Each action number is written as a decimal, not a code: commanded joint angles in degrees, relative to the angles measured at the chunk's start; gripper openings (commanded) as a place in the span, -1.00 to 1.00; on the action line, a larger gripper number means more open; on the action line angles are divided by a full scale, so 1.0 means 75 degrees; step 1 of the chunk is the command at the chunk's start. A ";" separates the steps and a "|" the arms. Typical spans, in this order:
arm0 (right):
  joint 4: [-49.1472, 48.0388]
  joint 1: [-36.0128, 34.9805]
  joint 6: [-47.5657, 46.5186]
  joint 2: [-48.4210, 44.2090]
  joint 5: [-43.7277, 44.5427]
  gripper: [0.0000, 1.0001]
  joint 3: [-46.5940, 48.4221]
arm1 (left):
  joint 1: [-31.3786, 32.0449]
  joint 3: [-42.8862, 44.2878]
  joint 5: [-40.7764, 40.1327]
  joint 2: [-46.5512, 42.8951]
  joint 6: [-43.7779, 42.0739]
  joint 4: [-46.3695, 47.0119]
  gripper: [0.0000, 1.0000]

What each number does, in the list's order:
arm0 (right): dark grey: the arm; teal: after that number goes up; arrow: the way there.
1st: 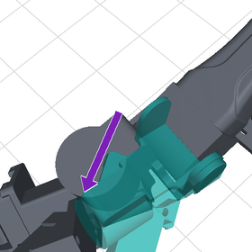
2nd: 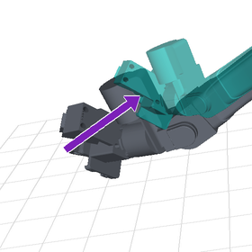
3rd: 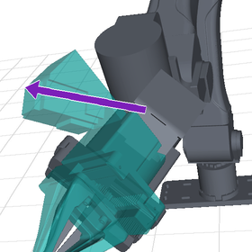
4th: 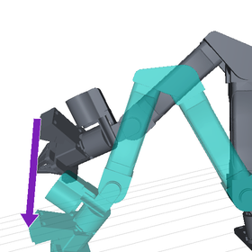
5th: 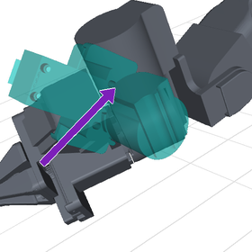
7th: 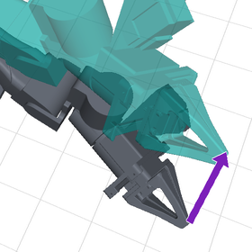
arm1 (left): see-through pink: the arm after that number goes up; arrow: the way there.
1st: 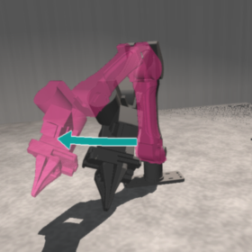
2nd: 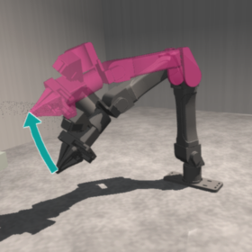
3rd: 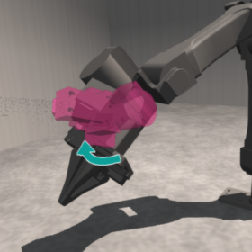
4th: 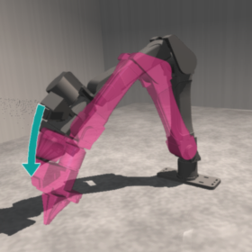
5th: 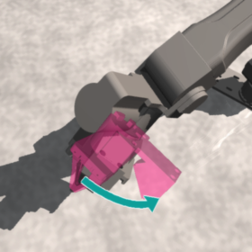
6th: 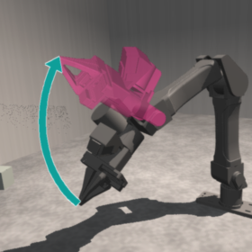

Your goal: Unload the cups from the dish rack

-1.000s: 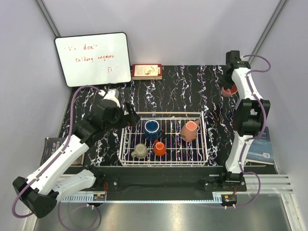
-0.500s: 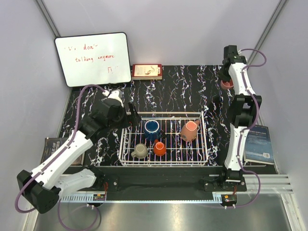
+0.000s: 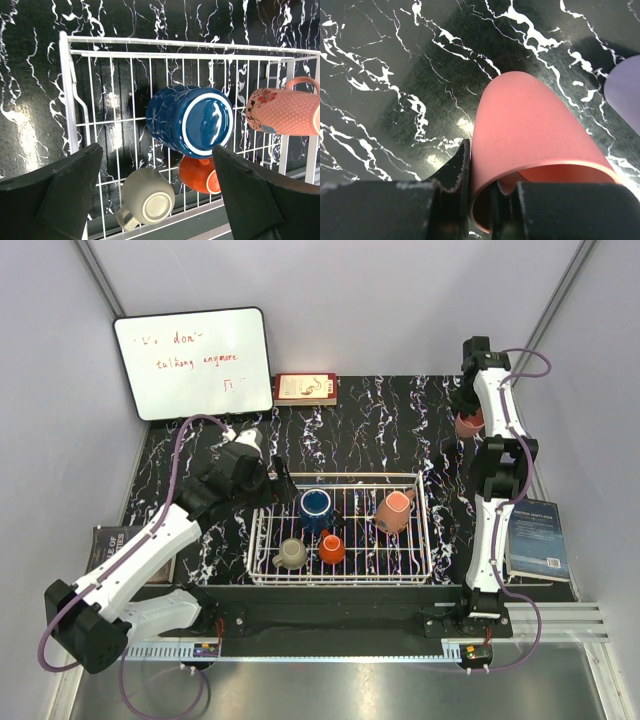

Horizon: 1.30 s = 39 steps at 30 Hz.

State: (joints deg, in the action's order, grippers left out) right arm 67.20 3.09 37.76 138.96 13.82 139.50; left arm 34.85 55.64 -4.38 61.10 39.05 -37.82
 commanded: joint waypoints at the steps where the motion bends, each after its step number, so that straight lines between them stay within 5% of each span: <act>1: 0.0742 0.0068 0.0227 0.0140 -0.0038 -1.00 0.0653 | -0.0006 0.0011 0.0361 0.0162 0.0055 0.0215 0.90; 19: 0.0954 0.0115 -0.0054 0.0574 -0.0402 -0.99 0.0033 | 0.0134 -0.0024 0.0373 0.0337 0.0255 0.0215 0.88; 26: 0.0417 0.0115 -0.0148 -0.0080 -0.0203 -0.47 -0.0750 | 0.0158 -0.0036 0.0327 0.0302 0.0219 0.0215 0.87; 39: -0.0077 0.0103 -0.0300 -0.1078 -0.0273 -0.20 -0.1127 | 0.0439 -0.0106 0.0092 0.0279 0.0255 0.0215 0.87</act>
State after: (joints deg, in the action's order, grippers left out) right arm 68.66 3.75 36.23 137.84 12.27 131.70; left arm 37.30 54.74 -2.39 63.66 40.60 -37.82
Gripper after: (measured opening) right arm 0.389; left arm 0.940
